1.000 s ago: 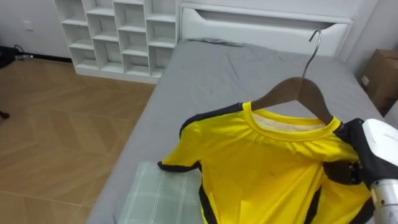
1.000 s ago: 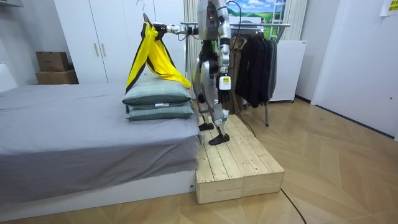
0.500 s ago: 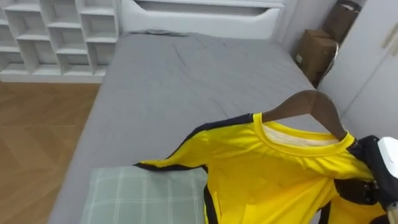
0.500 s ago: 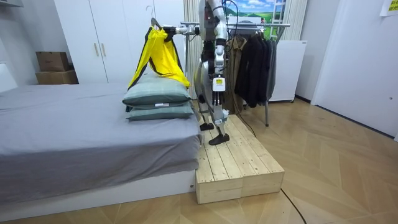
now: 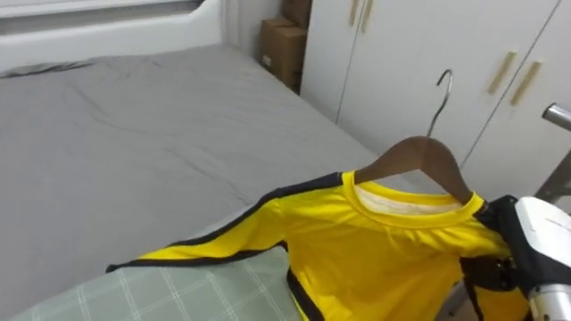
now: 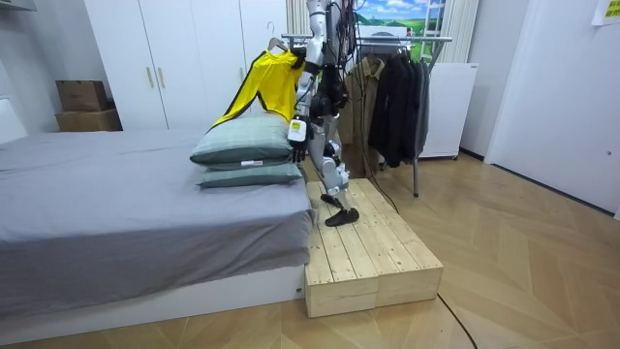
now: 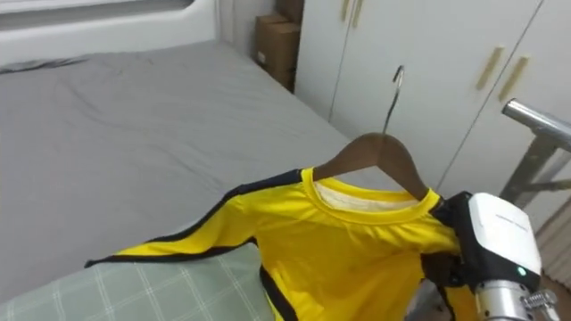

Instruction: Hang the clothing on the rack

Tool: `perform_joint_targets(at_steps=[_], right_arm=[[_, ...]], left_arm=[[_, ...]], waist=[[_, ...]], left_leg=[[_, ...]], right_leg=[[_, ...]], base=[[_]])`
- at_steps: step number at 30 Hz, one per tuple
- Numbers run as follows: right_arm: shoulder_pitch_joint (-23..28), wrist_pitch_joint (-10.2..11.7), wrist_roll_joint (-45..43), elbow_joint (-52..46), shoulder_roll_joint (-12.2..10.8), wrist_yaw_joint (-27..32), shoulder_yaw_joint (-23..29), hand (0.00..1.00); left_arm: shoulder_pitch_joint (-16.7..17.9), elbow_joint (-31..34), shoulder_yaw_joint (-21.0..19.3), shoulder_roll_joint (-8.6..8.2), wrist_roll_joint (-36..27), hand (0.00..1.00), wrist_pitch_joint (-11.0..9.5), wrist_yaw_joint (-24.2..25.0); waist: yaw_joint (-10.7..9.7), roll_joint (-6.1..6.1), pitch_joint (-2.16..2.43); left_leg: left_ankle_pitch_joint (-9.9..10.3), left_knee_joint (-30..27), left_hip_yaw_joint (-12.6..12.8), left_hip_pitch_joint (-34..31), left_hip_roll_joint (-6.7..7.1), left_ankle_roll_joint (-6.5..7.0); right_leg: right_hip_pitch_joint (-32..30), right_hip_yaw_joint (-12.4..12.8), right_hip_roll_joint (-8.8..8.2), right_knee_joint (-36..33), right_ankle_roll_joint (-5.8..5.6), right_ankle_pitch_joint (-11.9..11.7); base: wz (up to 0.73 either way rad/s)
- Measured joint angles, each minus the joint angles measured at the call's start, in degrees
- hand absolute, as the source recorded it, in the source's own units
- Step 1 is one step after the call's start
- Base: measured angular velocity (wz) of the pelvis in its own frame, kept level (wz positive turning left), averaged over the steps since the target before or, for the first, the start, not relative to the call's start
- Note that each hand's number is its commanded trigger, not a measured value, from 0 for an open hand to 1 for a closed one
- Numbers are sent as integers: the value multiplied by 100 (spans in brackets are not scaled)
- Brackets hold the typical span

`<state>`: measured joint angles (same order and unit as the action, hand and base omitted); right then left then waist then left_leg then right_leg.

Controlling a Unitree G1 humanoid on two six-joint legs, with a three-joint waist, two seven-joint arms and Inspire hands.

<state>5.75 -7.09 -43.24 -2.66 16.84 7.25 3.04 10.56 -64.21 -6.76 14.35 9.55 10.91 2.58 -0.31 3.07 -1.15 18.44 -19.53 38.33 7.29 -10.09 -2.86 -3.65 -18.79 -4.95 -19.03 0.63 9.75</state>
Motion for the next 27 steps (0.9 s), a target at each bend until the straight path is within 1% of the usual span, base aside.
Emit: perform_joint_targets(at_steps=[1, 2, 3, 4, 5, 6, 7, 8, 9, 10, 11, 12, 13, 14, 15, 16, 17, 18, 19, 20, 21, 22, 23, 25, 27], right_arm=[[-63, -14, 41, 29, -29, -49, 34, 100], [-82, -27, 40, 32, -62, -94, 32, 100], [-118, -7, 38, 31, -108, -141, 18, 100], [-121, 15, 47, 25, -109, -192, -8, 100], [-125, 11, 46, 19, -109, -218, -36, 100], [-150, 15, 19, 5, -109, -257, -99, 100], [-193, 14, 1, 3, -111, -258, -177, 100], [-205, 21, -5, -3, -115, -265, -204, 100], [-224, 24, -4, -9, -118, -278, -278, 100], [-254, 23, 15, -21, -117, -323, -370, 100], [-292, 24, 25, -32, -121, -350, -424, 100], [-438, 26, 17, -33, -143, -398, -598, 100], [-547, 32, 20, -43, -145, -414, -771, 100], [-570, 31, 22, -46, -142, -416, -826, 100], [-570, 23, 28, -47, -139, -428, -865, 100], [-575, -6, 59, -46, -131, -430, -867, 100], [-584, -12, 54, -46, -129, -429, -869, 100], [-629, -16, 26, -42, -146, -426, -905, 100], [-631, -11, 5, -42, -216, -397, -938, 100], [-630, -11, 15, -41, -258, -370, -935, 100], [-636, -10, 17, -42, -317, -341, -928, 100], [-638, -7, -35, -43, -355, -332, -930, 100], [-636, -8, -54, -44, -364, -328, -932, 100], [-636, -19, -90, -56, -361, -329, -950, 100], [-650, -43, -138, -89, -361, -330, -958, 100]], left_arm=[[-13, 14, 24, -14, 172, 0, 0, -4], [5, 15, 28, -15, 260, 0, 4, -4], [5, 14, 28, -8, 413, 0, 26, -4], [6, 3, 81, 2, 475, 0, 61, -7], [19, -6, 143, 16, 478, 0, 79, -16], [65, -13, 174, 30, 518, 0, 93, -57], [102, -13, 251, 48, 636, 0, 119, -97], [116, -11, 257, 41, 690, 0, 136, -107], [156, -3, 284, 28, 762, 0, 171, -131], [206, -1, 368, 1, 764, 0, 187, -149], [229, 7, 370, -32, 772, 0, 186, -157], [265, 3, 360, -118, 818, 0, 188, -188], [250, 4, 363, -206, 831, 0, 179, -214], [211, 3, 365, -243, 850, 0, 166, -217], [131, 5, 372, -298, 863, 0, 153, -218], [86, 7, 378, -363, 849, 0, 156, -218], [99, 4, 380, -398, 849, 0, 172, -218], [171, -8, 375, -440, 841, 0, 248, -216], [222, -28, 376, -421, 775, 0, 334, -214], [198, -31, 376, -398, 720, 0, 381, -214], [148, -48, 399, -378, 681, 0, 426, -215], [114, -47, 419, -381, 683, 0, 453, -215], [88, -46, 425, -381, 683, 0, 478, -215], [16, -29, 461, -381, 696, 0, 565, -216], [15, -5, 460, -382, 696, 0, 593, -216]], waist=[[-59, 7, 2], [-53, 16, 37], [-57, 52, 44], [-58, 70, 48], [-39, 78, 50], [13, 100, 64], [65, 114, 64], [75, 109, 60], [95, 86, 51], [169, 24, 60], [237, 17, 81], [299, -70, 56], [317, -130, 46], [337, -139, 36], [338, -132, 43], [397, -163, 53], [406, -195, 63], [480, -274, 73], [444, -286, 100], [349, -271, 102], [209, -241, 92], [161, -241, 92], [151, -240, 91], [162, -244, 87], [228, -246, 84]], left_leg=[[-105, 98, -135, -199, -19, 9], [-136, 41, -106, -181, -28, 3], [-143, -37, 88, -189, -58, 7], [-143, -136, 217, -175, -107, 8], [-143, -203, 252, -162, -134, 8], [-143, -322, 276, -124, -185, 8], [-142, -518, 276, -115, -263, 6], [-141, -625, 262, -116, -315, 5], [-130, -794, 182, -104, -336, -5], [-131, -817, -116, -80, -313, -4], [-131, -813, -354, -76, -283, -4], [-133, -785, -1044, -94, -170, 6], [-122, -701, -1760, -181, -4, 100], [-87, -650, -2142, -230, 144, 171], [-53, -409, -2622, -405, 443, 201], [-73, -165, -2795, -605, 630, 230], [-95, -48, -2830, -688, 702, 240], [-395, -1, -2954, -815, 772, 318], [-356, 23, -2952, -811, 772, 317], [-353, 24, -2963, -821, 769, 315], [-338, 27, -2893, -845, 763, 296], [-337, 22, -2890, -870, 785, 296], [-337, 22, -2890, -888, 780, 297], [-341, 30, -2869, -958, 765, 302], [-355, 52, -2814, -977, 751, 330]], right_leg=[[-77, 58, 13, 20, -22, -38], [-119, 77, 22, 23, -36, -49], [-137, 58, 33, 27, -41, -58], [-139, 61, 64, 32, -34, -70], [-140, 84, 78, 30, -25, -75], [-140, 175, 115, 23, -5, -78], [-144, 239, 149, 0, 50, -56], [-146, 281, 175, -31, 79, -38], [-155, 409, 234, -86, 133, 9], [-195, 713, 377, -103, 172, 55], [-244, 874, 462, -123, 173, 60], [-331, 1225, 604, -152, 242, 12], [-359, 1561, 733, -144, 297, -63], [-378, 1711, 767, -139, 311, -88], [-459, 2103, 848, -135, 319, -135], [-522, 2439, 931, -136, 309, -206], [-558, 2587, 988, -149, 298, -243], [-614, 2825, 1115, -188, 287, -307], [-649, 2841, 1144, -182, 265, -370], [-645, 2791, 1136, -167, 240, -399], [-670, 2795, 1143, -128, 237, -435], [-667, 2822, 1188, -9, 238, -509], [-665, 2841, 1211, 52, 236, -543], [-678, 3036, 1282, 205, 205, -629], [-697, 3127, 1317, 275, 204, -690]], base=[[-13], [-22], [-22], [-20], [-33], [-48], [-49], [-46], [-59], [-79], [-126], [-154], [-148], [-121], [-111], [-118], [-144], [-134], [-96], [-33], [0], [-9], [-13], [-9], [-20]])
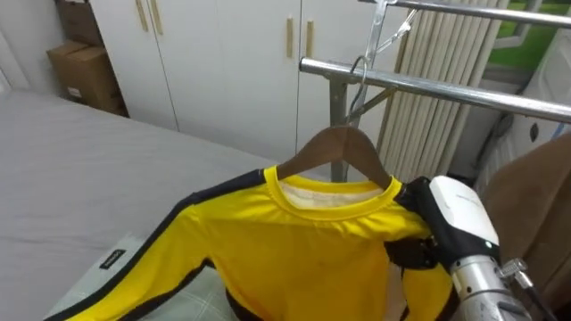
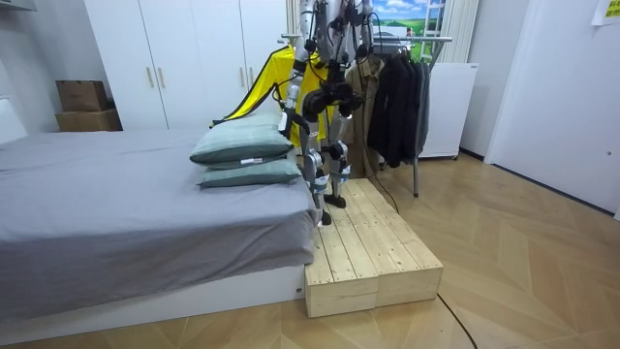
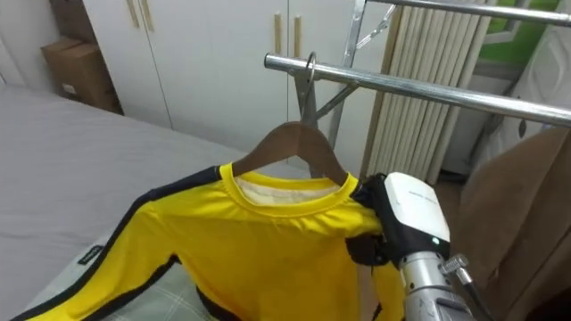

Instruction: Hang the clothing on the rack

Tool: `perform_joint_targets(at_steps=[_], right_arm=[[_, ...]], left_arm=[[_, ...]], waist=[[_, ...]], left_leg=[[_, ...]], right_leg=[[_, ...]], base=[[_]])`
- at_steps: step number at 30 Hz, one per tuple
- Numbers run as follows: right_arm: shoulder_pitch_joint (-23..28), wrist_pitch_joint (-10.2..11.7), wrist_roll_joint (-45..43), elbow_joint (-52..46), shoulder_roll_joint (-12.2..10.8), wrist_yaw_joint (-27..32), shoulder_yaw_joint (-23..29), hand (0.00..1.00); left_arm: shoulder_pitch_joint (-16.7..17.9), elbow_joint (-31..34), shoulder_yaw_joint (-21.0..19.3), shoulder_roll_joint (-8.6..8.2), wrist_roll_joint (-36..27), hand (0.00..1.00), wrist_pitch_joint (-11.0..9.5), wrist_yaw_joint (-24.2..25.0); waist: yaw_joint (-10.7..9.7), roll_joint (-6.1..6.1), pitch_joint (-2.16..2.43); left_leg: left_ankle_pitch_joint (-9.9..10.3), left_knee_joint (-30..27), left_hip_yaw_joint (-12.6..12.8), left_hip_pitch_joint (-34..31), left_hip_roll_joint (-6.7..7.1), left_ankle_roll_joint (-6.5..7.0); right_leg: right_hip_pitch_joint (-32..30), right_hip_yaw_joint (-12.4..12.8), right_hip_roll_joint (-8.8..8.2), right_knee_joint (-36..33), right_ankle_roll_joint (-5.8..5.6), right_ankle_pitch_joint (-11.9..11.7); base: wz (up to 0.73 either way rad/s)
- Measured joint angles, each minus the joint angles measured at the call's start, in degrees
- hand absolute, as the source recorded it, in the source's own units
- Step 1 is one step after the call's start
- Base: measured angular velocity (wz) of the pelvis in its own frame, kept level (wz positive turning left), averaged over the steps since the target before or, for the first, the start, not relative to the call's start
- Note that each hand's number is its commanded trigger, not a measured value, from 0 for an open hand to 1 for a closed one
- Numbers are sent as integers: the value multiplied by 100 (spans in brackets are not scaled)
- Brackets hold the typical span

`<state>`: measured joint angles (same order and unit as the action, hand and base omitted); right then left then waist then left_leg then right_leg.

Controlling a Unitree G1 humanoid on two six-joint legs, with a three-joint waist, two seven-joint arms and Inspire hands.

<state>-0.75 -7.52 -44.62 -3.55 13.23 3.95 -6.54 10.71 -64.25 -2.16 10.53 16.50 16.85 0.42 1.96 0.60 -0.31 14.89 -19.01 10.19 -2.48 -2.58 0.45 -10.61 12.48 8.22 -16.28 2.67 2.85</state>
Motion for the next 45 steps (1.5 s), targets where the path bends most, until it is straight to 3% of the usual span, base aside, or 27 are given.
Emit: perform_joint_targets(at_steps=[8, 11, 15, 22, 28, 35, 38, 45], right_arm=[[-83, -123, 4, -123, 4, -2, 9, 100], [-57, -126, -11, -199, 4, -15, 60, 100], [5, -121, -18, -180, 5, -28, 125, 100], [110, -106, 14, -171, 20, -28, 374, 100], [184, -55, 116, -171, 41, 60, 817, 100], [220, -8, 243, -118, 72, 252, 1017, 100], [220, 17, 440, -99, 305, 275, 1069, 100], [202, 32, 544, -101, 516, 533, 1493, 100]], left_arm=[[-9, -1, 20, -18, -2, 0, 81, -2], [-4, -68, 11, -31, -5, 0, 146, -2], [12, -345, -10, -33, -10, 0, 141, -2], [137, -440, -132, -58, -8, 0, 138, -2], [228, -440, -451, -67, -8, 0, 137, -5], [262, -429, -431, -67, -7, 0, 125, -96], [291, -399, -444, -66, 7, 0, 113, -100], [307, -397, -444, -54, 60, 0, 112, -100]], waist=[[-36, 51, -29], [-44, 77, -35], [-34, 207, -80], [-61, 246, -60], [-161, 297, -43], [-171, 385, -51], [-204, 416, -49], [-242, 443, -47]], left_leg=[[5, 137, 184, -35, 21, 41], [5, 214, 340, 30, 13, 47], [5, 460, 696, 210, -8, 47], [-2, 640, 852, 368, -28, 33], [-9, 740, 832, 478, -35, 19], [-8, 734, 820, 527, -29, 19], [-9, 727, 741, 523, -22, 19], [-14, 745, 679, 527, -29, 12]], right_leg=[[-147, 161, 12, 75, -8, -63], [-146, 301, 55, 150, -16, -116], [-139, 481, 117, 162, -9, -159], [-129, 486, 175, 244, 9, -146], [9, 501, 195, 265, 39, -122], [62, 481, 184, 272, 34, -112], [67, 448, 172, 272, 33, -103], [89, 387, 167, 266, 44, -85]], base=[[-13], [-30], [-40], [-13], [-1], [1], [8], [4]])
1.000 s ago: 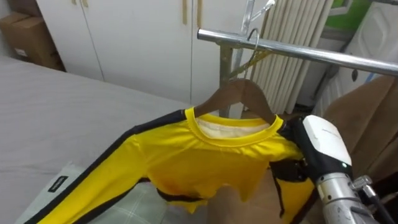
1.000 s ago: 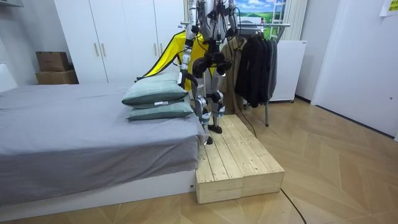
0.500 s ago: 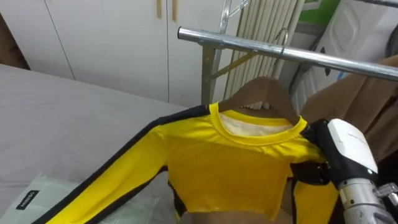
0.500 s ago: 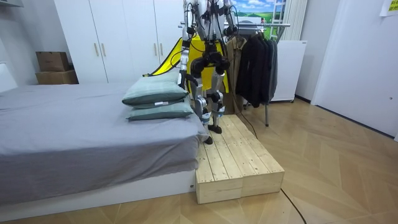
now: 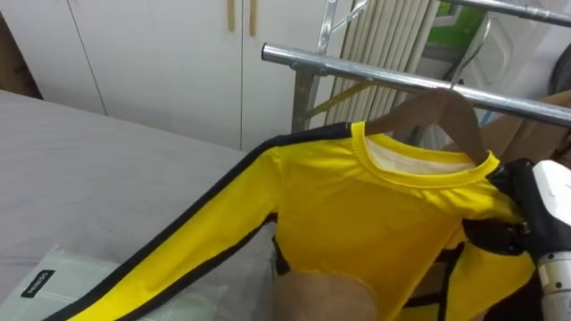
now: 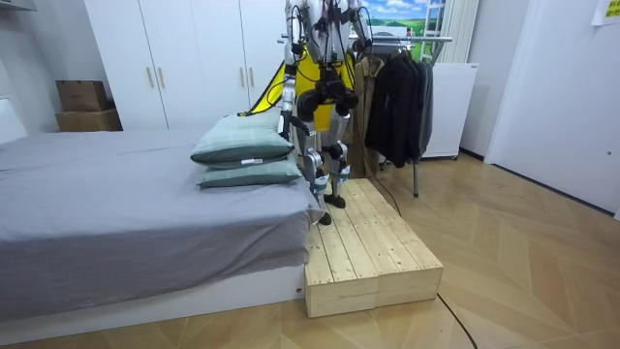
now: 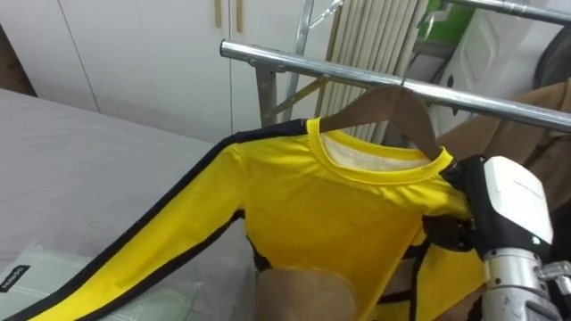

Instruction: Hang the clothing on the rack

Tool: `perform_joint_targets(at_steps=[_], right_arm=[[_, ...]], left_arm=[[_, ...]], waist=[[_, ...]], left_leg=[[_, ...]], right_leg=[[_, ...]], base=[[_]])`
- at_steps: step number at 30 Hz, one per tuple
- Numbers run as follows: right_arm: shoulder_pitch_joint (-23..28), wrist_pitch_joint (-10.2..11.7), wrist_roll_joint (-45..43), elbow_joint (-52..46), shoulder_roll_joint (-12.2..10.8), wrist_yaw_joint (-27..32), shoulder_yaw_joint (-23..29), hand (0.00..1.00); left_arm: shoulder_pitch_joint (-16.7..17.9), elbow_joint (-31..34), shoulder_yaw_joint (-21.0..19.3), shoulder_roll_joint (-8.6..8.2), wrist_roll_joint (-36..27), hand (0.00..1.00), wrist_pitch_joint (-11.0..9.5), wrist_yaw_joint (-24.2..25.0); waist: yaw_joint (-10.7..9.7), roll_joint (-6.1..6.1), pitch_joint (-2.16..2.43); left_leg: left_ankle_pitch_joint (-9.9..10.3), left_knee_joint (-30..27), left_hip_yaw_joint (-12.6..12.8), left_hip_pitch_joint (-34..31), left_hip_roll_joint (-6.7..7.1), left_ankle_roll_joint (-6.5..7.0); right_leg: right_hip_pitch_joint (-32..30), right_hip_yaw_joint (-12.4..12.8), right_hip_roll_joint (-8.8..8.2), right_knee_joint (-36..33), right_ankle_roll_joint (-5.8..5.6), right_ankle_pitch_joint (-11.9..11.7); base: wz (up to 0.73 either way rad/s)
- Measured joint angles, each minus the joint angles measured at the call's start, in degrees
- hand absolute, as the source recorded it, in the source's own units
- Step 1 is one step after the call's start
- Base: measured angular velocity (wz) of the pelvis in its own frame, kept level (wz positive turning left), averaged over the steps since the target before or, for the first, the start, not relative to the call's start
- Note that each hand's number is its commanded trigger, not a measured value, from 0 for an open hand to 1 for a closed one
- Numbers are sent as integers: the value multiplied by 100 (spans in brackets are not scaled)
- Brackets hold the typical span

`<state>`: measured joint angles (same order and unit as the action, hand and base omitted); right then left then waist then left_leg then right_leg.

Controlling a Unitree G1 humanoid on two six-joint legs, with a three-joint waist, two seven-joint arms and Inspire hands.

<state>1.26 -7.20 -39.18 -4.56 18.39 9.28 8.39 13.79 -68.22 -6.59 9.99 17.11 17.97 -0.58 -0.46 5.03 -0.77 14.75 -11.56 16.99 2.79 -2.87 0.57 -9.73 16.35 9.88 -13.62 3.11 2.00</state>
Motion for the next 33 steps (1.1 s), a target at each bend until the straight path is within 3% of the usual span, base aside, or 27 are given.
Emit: perform_joint_targets(at_steps=[18, 33], right_arm=[[-2, -40, 86, 527, 0, 58, 83, 100], [7, -46, -10, 644, -2, -117, 132, 100]], left_arm=[[31, 2, -88, 18, 1, 0, -1, 1], [32, 76, -355, 17, 8, 0, -1, 0]], waist=[[-72, 49, 2], [-7, 39, 3]], left_leg=[[1, 15, -50, 7, -10, -2], [1, 11, -41, 16, -34, -32]], right_leg=[[27, -68, -8, 74, 23, 16], [8, -78, 15, 92, 43, 6]], base=[[1], [0]])
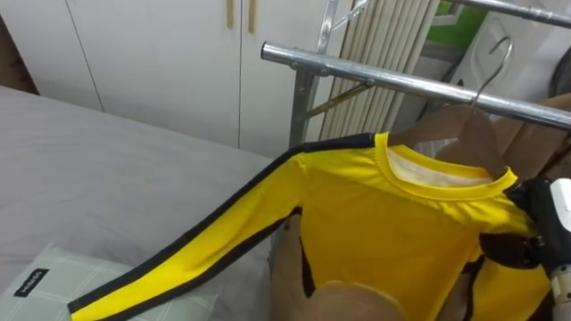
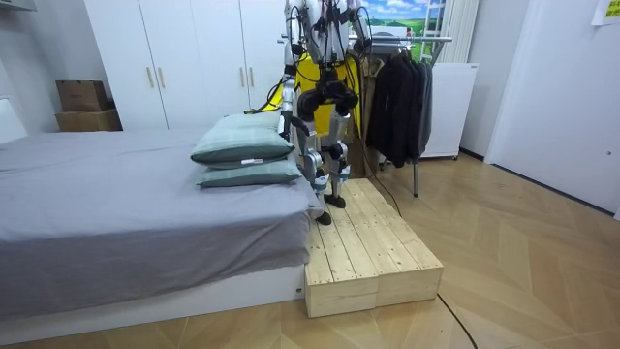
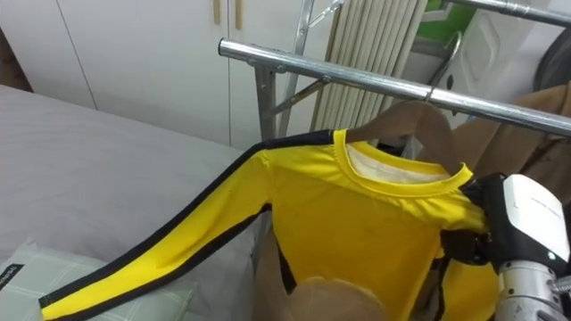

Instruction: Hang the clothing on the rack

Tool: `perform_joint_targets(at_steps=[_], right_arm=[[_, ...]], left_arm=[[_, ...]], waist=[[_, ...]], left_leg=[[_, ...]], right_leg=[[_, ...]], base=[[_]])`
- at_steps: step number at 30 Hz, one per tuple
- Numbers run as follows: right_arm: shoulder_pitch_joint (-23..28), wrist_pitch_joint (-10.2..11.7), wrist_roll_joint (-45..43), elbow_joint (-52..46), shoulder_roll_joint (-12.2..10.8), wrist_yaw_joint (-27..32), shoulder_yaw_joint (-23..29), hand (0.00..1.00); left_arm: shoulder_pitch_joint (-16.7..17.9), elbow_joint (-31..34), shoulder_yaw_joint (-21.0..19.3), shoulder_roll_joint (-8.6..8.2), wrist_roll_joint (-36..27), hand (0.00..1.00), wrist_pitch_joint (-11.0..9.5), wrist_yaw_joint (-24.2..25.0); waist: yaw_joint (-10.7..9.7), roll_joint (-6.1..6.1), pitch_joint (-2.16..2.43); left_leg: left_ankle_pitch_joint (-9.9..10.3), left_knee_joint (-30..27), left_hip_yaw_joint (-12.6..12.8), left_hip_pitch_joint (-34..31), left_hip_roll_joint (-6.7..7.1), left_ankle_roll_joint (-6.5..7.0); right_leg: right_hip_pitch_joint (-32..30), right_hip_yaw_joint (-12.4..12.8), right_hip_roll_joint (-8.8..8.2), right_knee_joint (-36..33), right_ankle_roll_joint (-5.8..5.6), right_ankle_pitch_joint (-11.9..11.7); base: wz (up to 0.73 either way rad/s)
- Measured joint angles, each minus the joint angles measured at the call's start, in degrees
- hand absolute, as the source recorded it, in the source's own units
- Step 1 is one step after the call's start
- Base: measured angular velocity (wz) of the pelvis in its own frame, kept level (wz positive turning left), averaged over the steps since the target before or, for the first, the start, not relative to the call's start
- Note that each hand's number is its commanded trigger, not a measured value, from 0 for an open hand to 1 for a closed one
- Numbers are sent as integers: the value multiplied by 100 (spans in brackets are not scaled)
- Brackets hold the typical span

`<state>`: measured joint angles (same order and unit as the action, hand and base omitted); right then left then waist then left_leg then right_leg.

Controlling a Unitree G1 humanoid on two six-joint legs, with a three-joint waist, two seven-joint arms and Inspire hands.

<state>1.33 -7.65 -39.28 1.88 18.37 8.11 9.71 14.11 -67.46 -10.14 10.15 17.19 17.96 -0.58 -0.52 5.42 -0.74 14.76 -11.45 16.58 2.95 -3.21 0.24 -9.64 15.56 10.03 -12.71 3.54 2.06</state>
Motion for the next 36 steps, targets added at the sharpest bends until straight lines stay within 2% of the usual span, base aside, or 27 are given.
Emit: perform_joint_targets(at_steps=[14, 20, 29, 36], right_arm=[[-1, 59, -106, 192, -21, -157, -10, 100], [0, 49, -307, 408, -39, -461, -17, 100], [2, 26, -347, 451, -264, -604, -99, 100], [3, 7, -116, 451, -321, -602, -358, 100]], left_arm=[[2, 106, -81, -3, 51, 0, 1, 0], [1, 106, -103, -3, 100, 0, -3, 0], [1, 105, -101, 3, 103, 0, -18, 0], [-6, 111, -96, 3, 177, 0, -18, 0]], waist=[[80, -57, -6], [104, -61, -3], [131, -84, -14], [144, -131, -17]], left_leg=[[-13, -25, -80, 64, -8, -21], [-16, -36, -82, 88, -7, -25], [-28, -16, -90, 155, -17, -45], [-31, -29, -96, 161, -23, -50]], right_leg=[[98, -49, -11, 1, 20, -12], [156, -44, -11, -4, 30, -19], [185, -73, -4, 4, 47, -15], [203, -103, -7, -1, 56, -20]], base=[[2], [0], [0], [1]])
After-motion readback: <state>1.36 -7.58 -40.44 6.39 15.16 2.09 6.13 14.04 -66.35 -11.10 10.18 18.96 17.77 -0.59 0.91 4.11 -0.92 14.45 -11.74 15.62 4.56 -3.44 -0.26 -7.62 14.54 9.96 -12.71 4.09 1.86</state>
